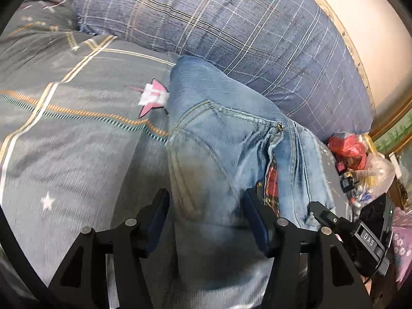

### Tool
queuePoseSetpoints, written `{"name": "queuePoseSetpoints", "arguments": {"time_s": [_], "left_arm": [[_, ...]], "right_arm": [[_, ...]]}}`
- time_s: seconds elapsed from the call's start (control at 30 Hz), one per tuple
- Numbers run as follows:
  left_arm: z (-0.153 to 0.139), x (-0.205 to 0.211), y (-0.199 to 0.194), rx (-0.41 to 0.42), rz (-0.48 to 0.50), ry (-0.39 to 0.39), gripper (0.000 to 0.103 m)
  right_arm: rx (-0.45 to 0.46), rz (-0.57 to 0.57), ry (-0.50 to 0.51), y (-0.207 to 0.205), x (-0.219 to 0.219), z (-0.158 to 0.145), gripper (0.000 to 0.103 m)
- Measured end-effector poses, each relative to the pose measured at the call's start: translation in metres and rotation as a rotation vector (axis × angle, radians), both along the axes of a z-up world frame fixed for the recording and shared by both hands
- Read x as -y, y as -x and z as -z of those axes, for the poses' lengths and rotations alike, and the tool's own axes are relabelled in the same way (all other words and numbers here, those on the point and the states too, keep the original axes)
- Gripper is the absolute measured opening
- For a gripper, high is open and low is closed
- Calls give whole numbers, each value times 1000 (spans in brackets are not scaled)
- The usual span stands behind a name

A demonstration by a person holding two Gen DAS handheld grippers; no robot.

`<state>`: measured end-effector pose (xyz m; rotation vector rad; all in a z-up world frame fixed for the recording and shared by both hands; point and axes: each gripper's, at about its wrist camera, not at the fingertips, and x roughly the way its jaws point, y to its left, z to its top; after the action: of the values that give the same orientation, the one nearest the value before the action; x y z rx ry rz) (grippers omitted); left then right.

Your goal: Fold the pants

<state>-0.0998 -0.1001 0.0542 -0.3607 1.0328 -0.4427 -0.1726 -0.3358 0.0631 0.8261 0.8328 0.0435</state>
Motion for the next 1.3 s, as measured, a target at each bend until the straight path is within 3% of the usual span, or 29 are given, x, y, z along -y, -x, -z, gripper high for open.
{"name": "queuePoseSetpoints", "arguments": {"time_s": [0.27, 0.4, 0.63, 0.9, 1.07, 1.23, 1.3], "left_arm": [[2, -1, 8, 18, -4, -33, 66], [-4, 6, 15, 52, 3, -66, 66], [-4, 13, 20, 39, 29, -104, 66], [-1, 20, 22, 37, 25, -133, 67], [1, 23, 21, 42, 27, -141, 67], [2, 25, 20, 41, 26, -144, 68], [2, 26, 20, 45, 28, -151, 68]], "right_arm": [[-30, -7, 204, 33, -24, -33, 66], [-27, -28, 219, 46, -22, -50, 67], [-35, -22, 172, 49, -11, -50, 68], [-40, -64, 120, 20, -9, -39, 68], [-30, -45, 8, -1, 4, -20, 68], [-58, -31, -26, -12, 3, 2, 67], [-92, -44, 10, -15, -2, 6, 66]]}}
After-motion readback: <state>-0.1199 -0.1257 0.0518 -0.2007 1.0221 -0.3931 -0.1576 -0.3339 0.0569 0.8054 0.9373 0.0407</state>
